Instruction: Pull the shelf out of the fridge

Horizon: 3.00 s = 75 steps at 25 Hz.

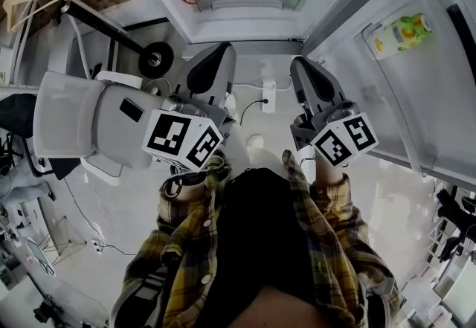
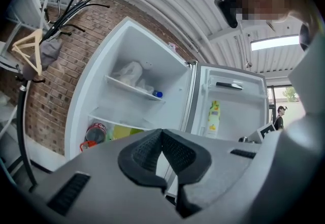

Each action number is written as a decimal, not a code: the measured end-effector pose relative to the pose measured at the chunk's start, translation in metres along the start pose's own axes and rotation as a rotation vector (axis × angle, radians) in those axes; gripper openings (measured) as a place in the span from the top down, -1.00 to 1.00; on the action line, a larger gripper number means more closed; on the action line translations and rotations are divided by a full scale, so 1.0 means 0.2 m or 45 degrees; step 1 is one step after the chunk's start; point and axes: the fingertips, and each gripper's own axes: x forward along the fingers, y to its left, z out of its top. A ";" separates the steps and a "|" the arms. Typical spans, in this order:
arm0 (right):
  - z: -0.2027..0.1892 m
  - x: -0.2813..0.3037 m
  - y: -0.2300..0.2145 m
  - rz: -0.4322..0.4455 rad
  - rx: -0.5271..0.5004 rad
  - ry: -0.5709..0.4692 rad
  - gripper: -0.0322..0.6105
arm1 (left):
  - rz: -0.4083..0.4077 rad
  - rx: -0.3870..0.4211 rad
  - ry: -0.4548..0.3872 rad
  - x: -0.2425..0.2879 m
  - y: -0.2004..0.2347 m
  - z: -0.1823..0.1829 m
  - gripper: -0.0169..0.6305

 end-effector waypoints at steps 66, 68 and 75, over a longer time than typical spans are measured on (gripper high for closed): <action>0.55 1.16 -0.88 -0.015 0.212 -0.004 0.84 | -0.041 -0.135 0.111 1.36 0.57 0.24 0.93; 0.53 1.17 -0.88 0.003 0.232 0.014 0.84 | -0.036 -0.152 0.118 1.37 0.57 0.23 0.93; 0.47 1.19 -0.87 0.037 0.325 0.064 0.82 | -0.019 -0.221 0.151 1.36 0.59 0.18 0.73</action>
